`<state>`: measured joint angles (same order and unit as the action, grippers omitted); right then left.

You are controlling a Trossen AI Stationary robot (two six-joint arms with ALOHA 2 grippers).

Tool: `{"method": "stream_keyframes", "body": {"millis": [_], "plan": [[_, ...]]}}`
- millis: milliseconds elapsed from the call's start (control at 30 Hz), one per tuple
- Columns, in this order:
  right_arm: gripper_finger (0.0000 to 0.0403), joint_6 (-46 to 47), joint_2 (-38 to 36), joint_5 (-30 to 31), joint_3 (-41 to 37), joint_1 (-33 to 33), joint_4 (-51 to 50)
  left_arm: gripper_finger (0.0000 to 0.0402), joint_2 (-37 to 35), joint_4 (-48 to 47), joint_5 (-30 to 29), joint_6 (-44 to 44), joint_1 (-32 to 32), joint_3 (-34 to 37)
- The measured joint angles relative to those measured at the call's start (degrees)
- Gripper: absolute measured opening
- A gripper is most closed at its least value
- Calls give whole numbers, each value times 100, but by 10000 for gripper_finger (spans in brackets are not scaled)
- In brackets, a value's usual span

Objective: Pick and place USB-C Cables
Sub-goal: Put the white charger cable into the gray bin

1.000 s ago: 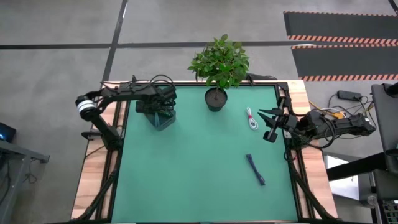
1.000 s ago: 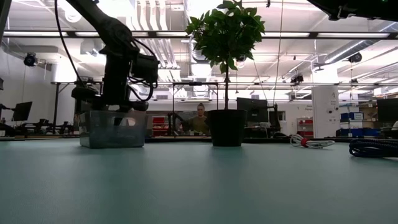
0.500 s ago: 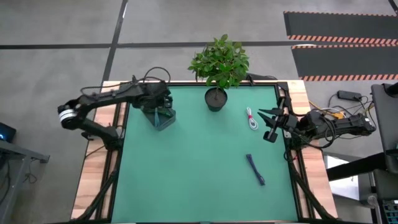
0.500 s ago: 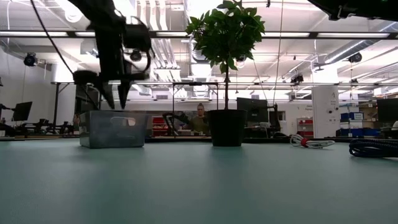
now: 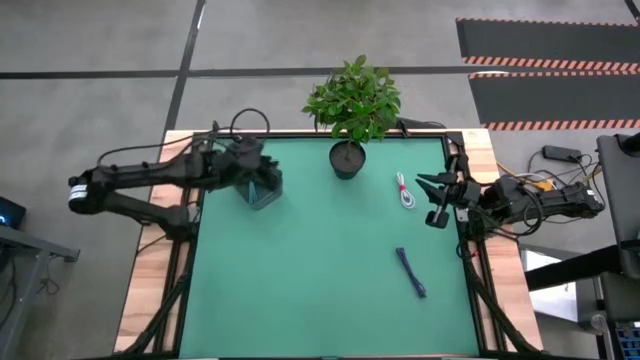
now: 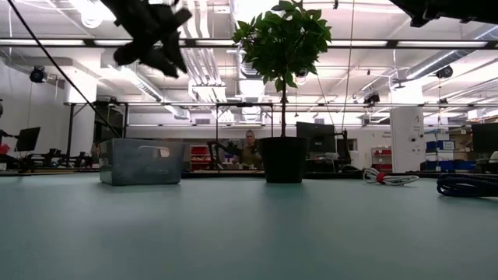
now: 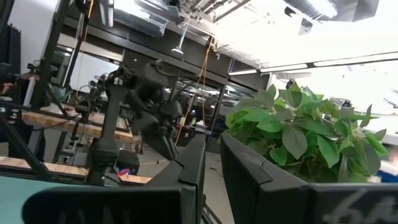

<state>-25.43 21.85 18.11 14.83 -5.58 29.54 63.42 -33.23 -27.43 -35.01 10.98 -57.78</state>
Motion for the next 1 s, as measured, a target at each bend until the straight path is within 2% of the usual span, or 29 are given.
{"method": "stream_keyframes", "body": {"millis": [200,333,433,600,800,1000], "plan": [[43,393,2,0,0,-2,122,114,129,653,1,1190,-859,13],[43,995,35,0,1,-1,-38,114,241,1095,-5,1768,-1423,13],[43,1702,39,-4,1,-1,-615,114,291,1324,-4,2278,-1832,18],[43,3127,44,-7,0,-2,-2126,114,297,1906,-8,2858,-2342,98],[43,4478,157,273,0,-2,-2778,114,188,3554,-4,3867,-2662,823],[43,4947,528,850,0,0,-2733,114,28,5006,-12,4381,-2608,1706]]}}
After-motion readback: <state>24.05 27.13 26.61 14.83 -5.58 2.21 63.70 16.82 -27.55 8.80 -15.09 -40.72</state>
